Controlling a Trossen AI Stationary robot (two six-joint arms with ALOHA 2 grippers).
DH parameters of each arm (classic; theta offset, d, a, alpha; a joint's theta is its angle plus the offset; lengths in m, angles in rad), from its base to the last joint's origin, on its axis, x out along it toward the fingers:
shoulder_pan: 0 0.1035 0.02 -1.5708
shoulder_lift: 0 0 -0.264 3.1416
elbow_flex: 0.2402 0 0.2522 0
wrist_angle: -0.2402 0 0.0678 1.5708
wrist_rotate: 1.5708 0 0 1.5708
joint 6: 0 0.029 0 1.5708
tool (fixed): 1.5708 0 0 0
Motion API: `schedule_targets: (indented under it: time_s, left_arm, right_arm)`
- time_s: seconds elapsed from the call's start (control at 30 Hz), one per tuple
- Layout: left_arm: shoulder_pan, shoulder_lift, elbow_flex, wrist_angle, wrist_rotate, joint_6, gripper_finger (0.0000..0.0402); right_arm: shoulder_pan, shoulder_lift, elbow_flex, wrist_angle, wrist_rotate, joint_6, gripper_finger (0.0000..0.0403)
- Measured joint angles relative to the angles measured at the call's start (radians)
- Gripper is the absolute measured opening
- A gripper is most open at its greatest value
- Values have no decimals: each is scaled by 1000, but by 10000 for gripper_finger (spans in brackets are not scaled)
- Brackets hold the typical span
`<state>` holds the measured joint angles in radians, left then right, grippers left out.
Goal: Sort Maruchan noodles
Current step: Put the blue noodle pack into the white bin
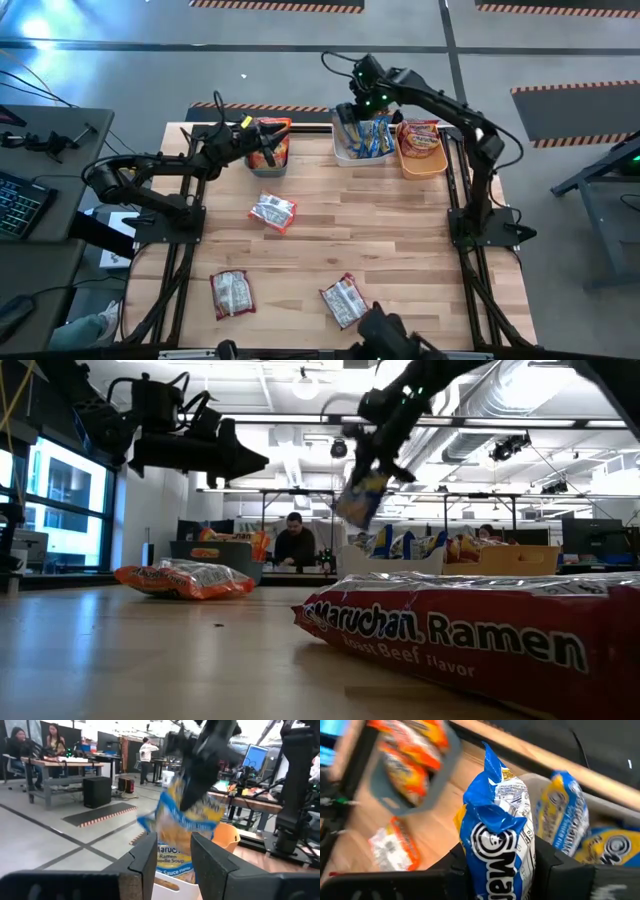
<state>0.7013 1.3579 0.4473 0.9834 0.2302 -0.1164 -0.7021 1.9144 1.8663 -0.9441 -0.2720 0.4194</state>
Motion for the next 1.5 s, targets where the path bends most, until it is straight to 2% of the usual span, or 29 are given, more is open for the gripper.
schedule_targets:
  time_s: [0.4,0.97,1.07,1.33,1.5]
  left_arm:
    - [-1,0,21,9,-6,24,101]
    - [-2,0,21,4,-4,13,101]
    - [-2,0,22,3,-4,13,101]
    - [-2,0,22,0,-4,10,101]
    - [-2,0,22,-1,3,-10,101]
  right_arm:
    - [-39,98,5,-40,1,123,94]
    - [-30,182,4,-20,12,152,98]
    - [-19,182,3,-15,47,118,118]
    - [-8,182,4,-15,81,115,210]
    - [-8,182,56,-32,77,83,223]
